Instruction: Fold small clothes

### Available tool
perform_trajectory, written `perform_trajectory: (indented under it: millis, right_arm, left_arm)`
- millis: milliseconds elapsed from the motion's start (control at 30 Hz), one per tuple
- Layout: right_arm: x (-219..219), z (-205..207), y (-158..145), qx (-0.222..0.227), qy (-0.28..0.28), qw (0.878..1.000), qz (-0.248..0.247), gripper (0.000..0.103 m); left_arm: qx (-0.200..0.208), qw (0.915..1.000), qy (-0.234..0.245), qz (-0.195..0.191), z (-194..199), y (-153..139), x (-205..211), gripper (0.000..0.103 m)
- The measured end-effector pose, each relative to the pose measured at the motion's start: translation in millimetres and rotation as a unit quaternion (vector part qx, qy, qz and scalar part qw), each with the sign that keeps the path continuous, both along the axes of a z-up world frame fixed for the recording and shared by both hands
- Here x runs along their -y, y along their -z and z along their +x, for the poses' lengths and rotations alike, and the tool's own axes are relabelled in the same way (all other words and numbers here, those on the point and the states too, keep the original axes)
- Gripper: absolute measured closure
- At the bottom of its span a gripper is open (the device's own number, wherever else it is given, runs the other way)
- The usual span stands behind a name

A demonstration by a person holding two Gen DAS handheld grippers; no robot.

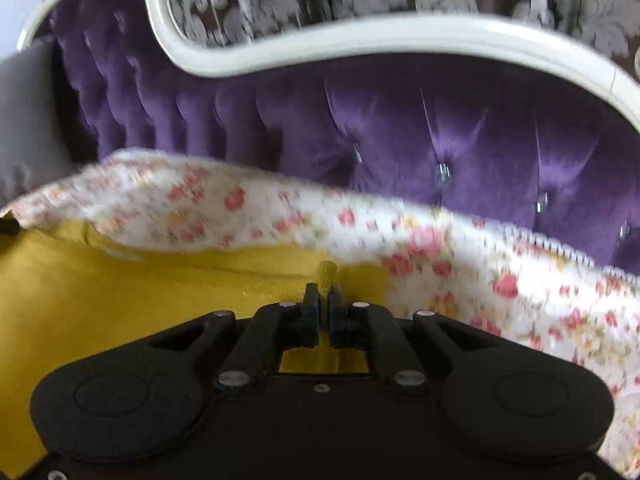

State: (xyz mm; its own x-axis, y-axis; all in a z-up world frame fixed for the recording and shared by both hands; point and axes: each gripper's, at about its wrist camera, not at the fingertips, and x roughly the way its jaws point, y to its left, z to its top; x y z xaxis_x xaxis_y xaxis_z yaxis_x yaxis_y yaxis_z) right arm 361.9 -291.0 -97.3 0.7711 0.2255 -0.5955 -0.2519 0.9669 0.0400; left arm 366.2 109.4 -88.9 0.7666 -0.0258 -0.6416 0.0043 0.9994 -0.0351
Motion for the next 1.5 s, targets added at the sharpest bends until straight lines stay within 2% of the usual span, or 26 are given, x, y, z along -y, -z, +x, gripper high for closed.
perform_trajectory:
  millis: [33,67,100,133,267,300,333,433,533,733,867,900,967,1267,1500]
  right_arm:
    - [1,-1,2,-0.001,0.004,1.0,-0.003,0.086]
    - [5,-4,1,0.005,0.011,1.0,-0.002,0.078]
    - [7,-7,-1,0.006,0.019,1.0,-0.002,0.062]
    - [10,-9,-5,0.008,0.03,1.0,-0.002,0.055]
    - [17,-35,-28,0.033,0.044,0.998,0.005,0.047]
    - [16,-42,-32,0.037,0.041,0.998,0.012,0.042]
    - [15,-54,-38,0.04,0.033,0.998,0.022,0.036]
    - [-1,-83,-43,0.04,0.008,0.999,0.032,0.031]
    - [-24,-110,-40,0.033,-0.02,0.999,0.022,0.024]
    - [-64,-139,-21,0.014,-0.043,0.999,-0.014,0.023]
    - [-69,-147,-8,-0.001,-0.036,0.998,-0.057,0.023]
    - [-67,-148,-4,-0.01,-0.035,0.997,-0.064,0.023]
    - [-59,-156,-2,-0.013,-0.03,0.998,-0.055,0.021]
    - [-30,-161,-7,-0.033,-0.022,0.999,-0.011,0.02]
    - [4,-144,-20,-0.013,0.01,0.996,0.084,0.02]
  left_arm:
    - [-0.021,0.9998,0.001,0.006,5,6,-3,0.071]
    - [-0.028,0.9996,-0.001,0.011,7,8,-8,0.067]
    - [-0.021,0.9997,-0.007,0.014,4,6,-13,0.06]
    - [-0.019,0.9996,-0.014,0.016,2,1,-16,0.056]
    - [0.007,0.9995,-0.03,-0.006,-32,-30,-24,0.04]
    - [0.013,0.9996,-0.025,-0.005,-45,-38,-20,0.036]
    - [0.016,0.9997,-0.016,-0.004,-55,-44,-14,0.033]
    - [0.016,0.9997,0.017,-0.006,-85,-51,11,0.027]
    - [-0.001,0.9981,0.062,0.001,-107,-43,47,0.021]
    - [-0.017,0.9935,0.109,0.029,-134,-22,105,0.018]
    - [-0.048,0.9905,0.114,0.06,-141,-3,114,0.017]
    - [-0.055,0.9905,0.111,0.061,-143,3,111,0.014]
    - [-0.052,0.9926,0.098,0.048,-149,7,101,0.007]
    - [-0.044,0.9944,0.092,0.029,-160,6,92,0.004]
    - [-0.029,0.9957,0.087,0.015,-162,9,91,0.002]
